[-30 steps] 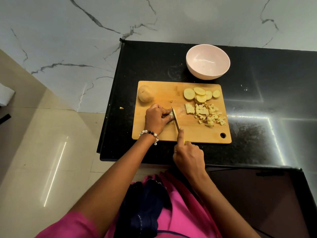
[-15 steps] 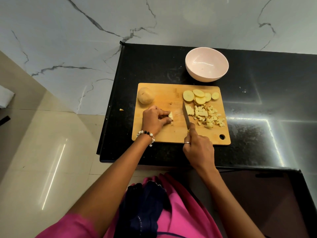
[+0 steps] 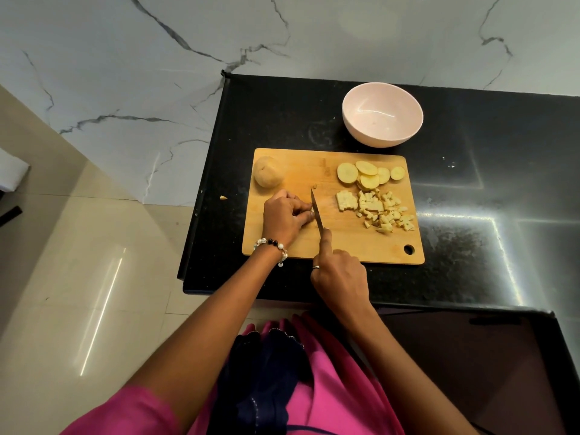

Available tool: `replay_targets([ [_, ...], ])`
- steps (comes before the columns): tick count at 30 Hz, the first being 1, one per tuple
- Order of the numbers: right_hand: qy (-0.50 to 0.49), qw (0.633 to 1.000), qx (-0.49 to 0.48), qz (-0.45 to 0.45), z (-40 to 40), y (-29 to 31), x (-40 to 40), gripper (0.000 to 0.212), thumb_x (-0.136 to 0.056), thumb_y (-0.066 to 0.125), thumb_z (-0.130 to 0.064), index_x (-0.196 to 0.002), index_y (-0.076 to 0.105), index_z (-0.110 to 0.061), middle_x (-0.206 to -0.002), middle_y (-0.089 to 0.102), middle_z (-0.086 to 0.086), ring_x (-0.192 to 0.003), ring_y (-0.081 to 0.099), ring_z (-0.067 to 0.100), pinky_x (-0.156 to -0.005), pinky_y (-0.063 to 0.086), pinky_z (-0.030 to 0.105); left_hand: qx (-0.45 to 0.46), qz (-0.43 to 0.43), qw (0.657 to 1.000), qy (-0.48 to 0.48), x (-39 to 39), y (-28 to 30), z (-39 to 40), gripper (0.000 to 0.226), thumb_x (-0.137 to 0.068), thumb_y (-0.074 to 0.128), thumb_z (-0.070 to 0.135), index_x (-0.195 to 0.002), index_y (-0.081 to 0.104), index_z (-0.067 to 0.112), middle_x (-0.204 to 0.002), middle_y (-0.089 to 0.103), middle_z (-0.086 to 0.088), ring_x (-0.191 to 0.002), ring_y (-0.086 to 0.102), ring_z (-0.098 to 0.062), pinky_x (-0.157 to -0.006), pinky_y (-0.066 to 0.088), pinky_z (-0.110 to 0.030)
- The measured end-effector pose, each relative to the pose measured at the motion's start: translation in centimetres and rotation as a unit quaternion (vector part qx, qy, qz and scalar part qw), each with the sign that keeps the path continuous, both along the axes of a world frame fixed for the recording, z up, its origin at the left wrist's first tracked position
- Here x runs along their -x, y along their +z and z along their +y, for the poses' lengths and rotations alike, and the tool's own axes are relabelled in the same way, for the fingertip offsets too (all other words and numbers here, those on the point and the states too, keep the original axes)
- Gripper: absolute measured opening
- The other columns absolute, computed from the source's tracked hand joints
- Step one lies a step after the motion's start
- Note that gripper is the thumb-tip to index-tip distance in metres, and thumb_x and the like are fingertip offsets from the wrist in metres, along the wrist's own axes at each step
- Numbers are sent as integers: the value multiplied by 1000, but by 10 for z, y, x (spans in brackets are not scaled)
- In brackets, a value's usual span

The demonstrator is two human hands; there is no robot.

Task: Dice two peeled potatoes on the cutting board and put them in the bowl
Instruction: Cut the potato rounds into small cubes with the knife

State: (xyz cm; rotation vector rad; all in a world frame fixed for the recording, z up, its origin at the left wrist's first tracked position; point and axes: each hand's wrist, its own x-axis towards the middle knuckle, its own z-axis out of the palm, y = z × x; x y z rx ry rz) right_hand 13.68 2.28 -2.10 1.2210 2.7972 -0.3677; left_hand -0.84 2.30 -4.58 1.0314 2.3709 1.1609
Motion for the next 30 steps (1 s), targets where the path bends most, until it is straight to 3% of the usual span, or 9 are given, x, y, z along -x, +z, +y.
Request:
replay_targets([
  [3, 24, 999, -28, -26, 0, -2, 9, 65, -93, 34, -11, -150, 4, -2, -91, 62, 15, -66, 53, 30, -50, 29, 31, -1, 0, 1000, 5, 1, 0, 0, 25, -68, 83, 17, -90, 76, 6, -89, 63, -6, -80, 57, -12, -73, 48, -20],
  [7, 32, 999, -13, -35, -6, -4, 0, 67, -93, 34, -11, -150, 0, -3, -93, 62, 15, -75, 62, 32, -56, 35, 32, -10, -2, 1000, 14, -3, -1, 0, 25, -68, 83, 17, -90, 76, 7, -88, 63, -4, -80, 58, -12, -74, 49, -22],
  [11, 11, 1000, -18, -23, -15, -9, -19, 70, -83, 57, -11, -145, 29, 0, -71, 61, 14, -56, 59, 35, -46, 31, 31, -9, 2, 1000, 19, -3, -2, 0, 25, -69, 82, 17, -91, 76, 7, -88, 63, -4, -79, 55, -10, -72, 46, -18],
  [12, -1, 1000, -16, -11, -14, -8, -20, 68, -84, 56, -12, -146, 30, -1, -72, 62, 14, -57, 60, 36, -46, 30, 31, -8, -1, 1000, 18, -4, -2, 0, 26, -69, 82, 17, -92, 76, 8, -89, 63, -4, -79, 55, -10, -72, 46, -17],
  [15, -20, 999, 21, 28, -8, -1, -20, 62, -97, 37, -20, -151, 11, -11, -96, 64, 14, -82, 61, 36, -58, 30, 34, -4, -16, 1000, 14, -1, 1, -3, 28, -69, 82, 16, -96, 75, 10, -89, 61, 0, -77, 52, -5, -67, 40, -4],
  [18, -21, 998, 15, 53, -4, 9, -19, 61, -97, 35, -22, -152, 10, -13, -98, 64, 13, -84, 60, 35, -59, 30, 34, 8, -49, 999, -2, 5, 3, -7, 30, -70, 82, 16, -99, 74, 13, -90, 57, 7, -73, 50, -1, -66, 41, -1],
  [23, 9, 999, 40, 28, -11, 6, -15, 59, -99, 33, -24, -152, 9, -15, -97, 63, 11, -85, 60, 33, -59, 30, 33, -68, -86, 992, 58, 6, -2, -15, 19, -76, 77, 14, -94, 75, 16, -93, 62, 5, -82, 59, -6, -70, 49, -11],
  [27, 23, 999, 45, 11, -9, 0, -12, 60, -98, 33, -24, -151, 7, -15, -100, 62, 12, -86, 60, 33, -60, 33, 33, -133, -125, 974, 136, 6, -7, -17, 16, -77, 73, 19, -80, 72, 35, -90, 69, 3, -80, 67, -17, -75, 57, -38],
  [30, 2, 1000, 16, 8, 8, -1, -14, 61, -98, 34, -23, -152, 7, -13, -99, 63, 14, -84, 61, 34, -59, 34, 34, -128, -134, 973, 134, 6, -7, -17, 17, -78, 73, 20, -78, 71, 37, -91, 68, 4, -81, 67, -17, -74, 58, -42],
])
